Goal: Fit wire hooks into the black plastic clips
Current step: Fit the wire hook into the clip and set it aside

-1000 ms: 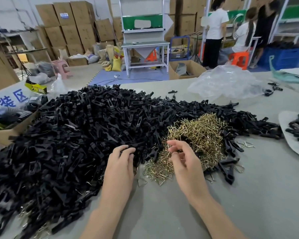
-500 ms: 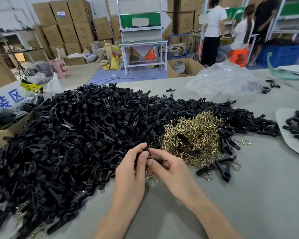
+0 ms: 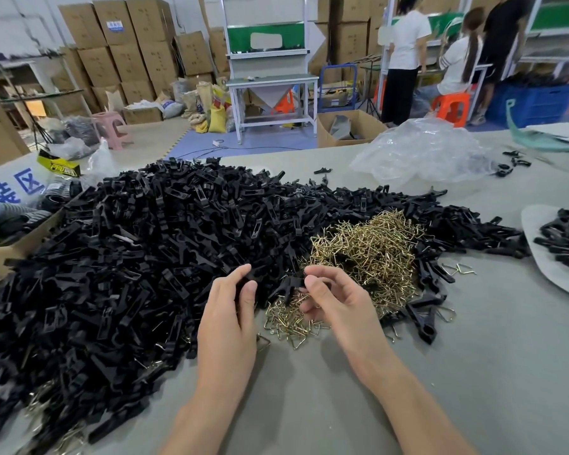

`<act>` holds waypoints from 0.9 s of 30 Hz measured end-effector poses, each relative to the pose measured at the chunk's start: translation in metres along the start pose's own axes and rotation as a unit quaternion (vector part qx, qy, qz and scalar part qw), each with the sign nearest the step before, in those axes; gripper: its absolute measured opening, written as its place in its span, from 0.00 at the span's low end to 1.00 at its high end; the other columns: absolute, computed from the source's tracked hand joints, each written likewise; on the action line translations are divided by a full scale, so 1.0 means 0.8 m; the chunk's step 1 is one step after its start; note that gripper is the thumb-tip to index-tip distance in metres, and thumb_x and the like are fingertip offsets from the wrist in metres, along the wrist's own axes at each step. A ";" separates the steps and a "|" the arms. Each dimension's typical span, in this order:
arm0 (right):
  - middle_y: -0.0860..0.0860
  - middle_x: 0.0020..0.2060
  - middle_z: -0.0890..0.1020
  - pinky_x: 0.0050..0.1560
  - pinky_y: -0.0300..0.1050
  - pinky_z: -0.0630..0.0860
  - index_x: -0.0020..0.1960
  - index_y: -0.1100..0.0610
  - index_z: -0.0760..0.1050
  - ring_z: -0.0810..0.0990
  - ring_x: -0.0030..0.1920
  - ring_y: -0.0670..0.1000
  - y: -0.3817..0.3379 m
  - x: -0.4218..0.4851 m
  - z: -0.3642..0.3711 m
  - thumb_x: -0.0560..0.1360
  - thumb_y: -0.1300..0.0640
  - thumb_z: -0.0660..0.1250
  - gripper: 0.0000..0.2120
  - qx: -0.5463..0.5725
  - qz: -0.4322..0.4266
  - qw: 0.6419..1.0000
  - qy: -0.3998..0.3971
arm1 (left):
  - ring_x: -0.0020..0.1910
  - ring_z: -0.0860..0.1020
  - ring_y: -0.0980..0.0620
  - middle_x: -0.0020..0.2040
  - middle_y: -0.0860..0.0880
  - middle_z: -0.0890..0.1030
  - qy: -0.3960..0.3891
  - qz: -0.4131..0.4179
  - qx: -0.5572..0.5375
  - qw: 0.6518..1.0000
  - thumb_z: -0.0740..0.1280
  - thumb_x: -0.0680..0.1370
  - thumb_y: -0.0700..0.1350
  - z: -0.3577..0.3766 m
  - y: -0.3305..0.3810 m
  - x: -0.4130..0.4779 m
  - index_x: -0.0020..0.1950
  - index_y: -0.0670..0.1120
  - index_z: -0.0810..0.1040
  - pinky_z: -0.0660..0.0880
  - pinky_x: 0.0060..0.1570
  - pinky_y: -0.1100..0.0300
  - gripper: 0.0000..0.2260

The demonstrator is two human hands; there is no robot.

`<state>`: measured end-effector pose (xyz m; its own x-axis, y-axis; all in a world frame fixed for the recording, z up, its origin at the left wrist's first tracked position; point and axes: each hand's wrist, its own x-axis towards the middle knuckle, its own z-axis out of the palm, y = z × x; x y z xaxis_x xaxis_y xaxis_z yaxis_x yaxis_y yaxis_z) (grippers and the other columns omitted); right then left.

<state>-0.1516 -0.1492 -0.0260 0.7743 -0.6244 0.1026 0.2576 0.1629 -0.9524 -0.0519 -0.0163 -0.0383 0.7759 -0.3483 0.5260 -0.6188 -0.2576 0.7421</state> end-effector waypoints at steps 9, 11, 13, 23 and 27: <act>0.48 0.43 0.86 0.48 0.38 0.80 0.51 0.49 0.86 0.84 0.42 0.45 0.000 0.002 -0.005 0.76 0.64 0.73 0.11 -0.007 0.026 1.000 0.002 | 0.50 0.79 0.60 0.53 0.65 0.76 -0.015 0.041 -0.005 0.999 0.58 0.82 0.57 0.000 0.006 -0.006 0.66 0.59 0.73 0.72 0.49 0.69 0.14; 0.45 0.44 0.86 0.51 0.38 0.80 0.51 0.46 0.85 0.83 0.43 0.44 -0.001 0.000 -0.005 0.76 0.65 0.73 0.13 -0.025 0.022 0.999 -0.005 | 0.48 0.79 0.59 0.52 0.65 0.76 -0.017 0.041 -0.012 0.999 0.59 0.82 0.56 0.000 0.007 -0.007 0.66 0.60 0.73 0.73 0.47 0.67 0.13; 0.45 0.47 0.86 0.53 0.38 0.79 0.52 0.45 0.84 0.83 0.45 0.44 -0.001 -0.001 -0.004 0.76 0.66 0.72 0.16 -0.032 0.015 0.999 -0.010 | 0.46 0.80 0.58 0.51 0.64 0.77 -0.017 0.045 -0.013 0.999 0.59 0.82 0.56 -0.001 0.008 -0.008 0.66 0.61 0.73 0.74 0.44 0.66 0.13; 0.45 0.50 0.86 0.53 0.33 0.76 0.53 0.42 0.83 0.83 0.50 0.42 -0.005 -0.004 -0.001 0.76 0.67 0.71 0.19 -0.052 0.004 0.998 -0.029 | 0.47 0.79 0.60 0.51 0.63 0.77 -0.020 0.050 -0.011 0.999 0.60 0.82 0.54 -0.002 0.011 -0.009 0.65 0.61 0.73 0.72 0.45 0.69 0.12; 0.45 0.51 0.86 0.54 0.36 0.77 0.53 0.42 0.83 0.83 0.49 0.44 -0.003 -0.002 -0.002 0.77 0.67 0.71 0.19 -0.049 0.009 0.998 -0.026 | 0.52 0.77 0.63 0.54 0.65 0.76 -0.022 0.045 -0.008 0.999 0.60 0.82 0.54 -0.001 0.012 -0.008 0.65 0.62 0.73 0.73 0.47 0.67 0.12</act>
<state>-0.1546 -0.1498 -0.0245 0.8082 -0.5808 0.0972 0.1872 0.0970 -0.9775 -0.0629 -0.0155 -0.0344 0.7106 -0.4091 0.5724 -0.6837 -0.2096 0.6990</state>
